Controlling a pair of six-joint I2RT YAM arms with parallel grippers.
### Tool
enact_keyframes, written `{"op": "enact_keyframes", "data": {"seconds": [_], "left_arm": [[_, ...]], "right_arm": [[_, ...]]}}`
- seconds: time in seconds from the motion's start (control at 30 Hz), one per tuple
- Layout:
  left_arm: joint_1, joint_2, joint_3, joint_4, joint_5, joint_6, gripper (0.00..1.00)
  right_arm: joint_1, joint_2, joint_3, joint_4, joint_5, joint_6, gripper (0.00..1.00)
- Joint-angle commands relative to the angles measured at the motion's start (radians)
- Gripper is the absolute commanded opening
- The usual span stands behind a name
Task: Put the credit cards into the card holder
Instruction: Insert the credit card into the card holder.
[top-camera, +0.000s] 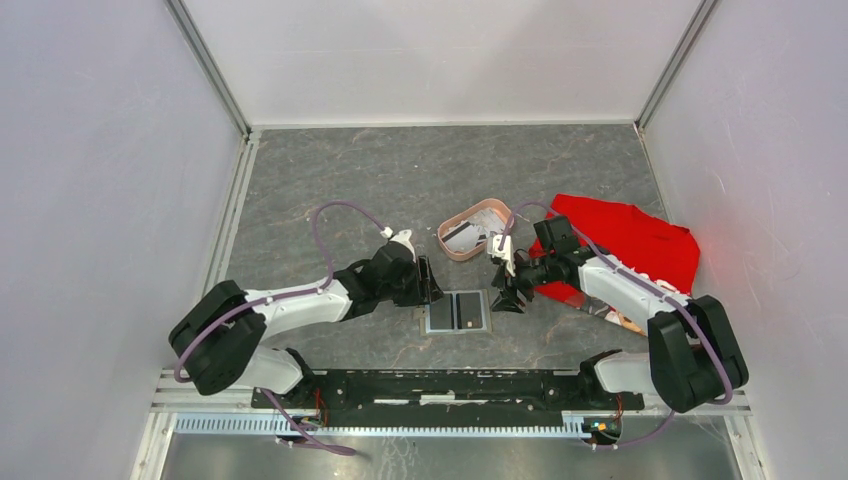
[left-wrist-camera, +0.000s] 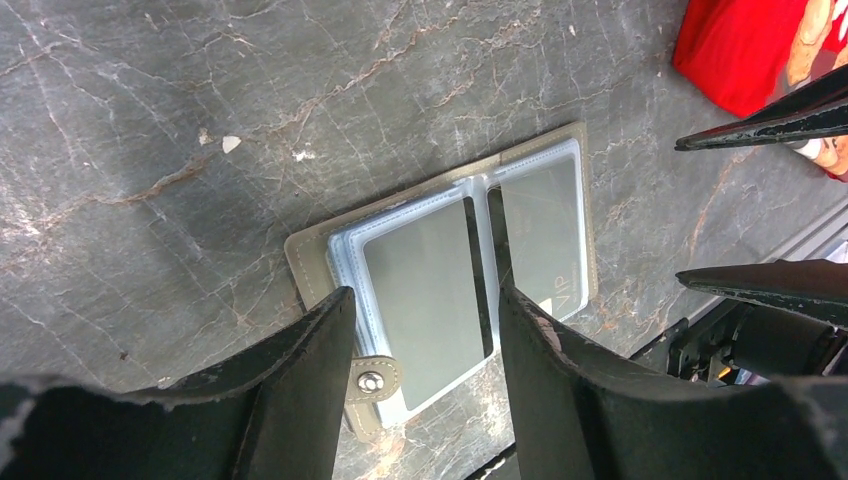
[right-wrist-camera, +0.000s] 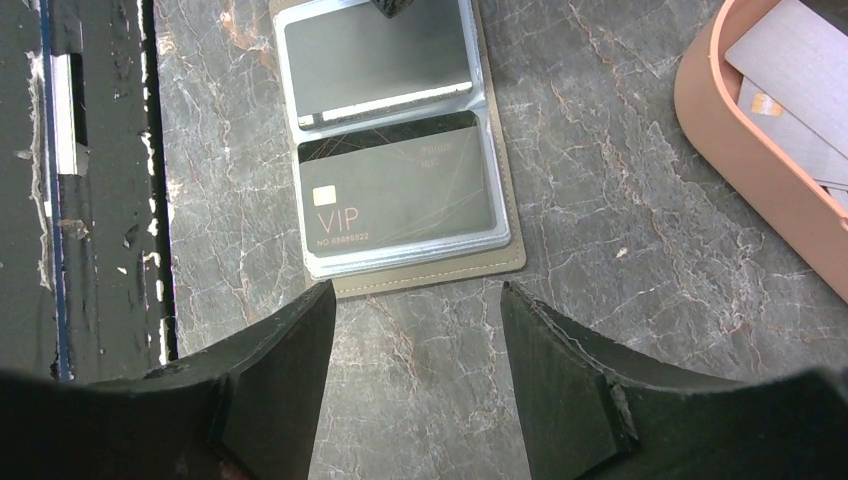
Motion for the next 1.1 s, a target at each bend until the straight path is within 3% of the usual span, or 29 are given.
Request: {"op": "enact_keyframes", "data": {"seconds": [0.0, 1.07], "left_arm": [[0.006, 0.017, 0.024, 0.038, 0.011, 0.036, 0.62], [0.006, 0.038, 0.023, 0.104, 0.096, 0.024, 0.53]], "right_arm": [[0.009, 0.007, 0.021, 0.006, 0.010, -0.013, 0.68], [0.022, 0.034, 0.035, -0.019, 0.019, -0.031, 0.68]]}}
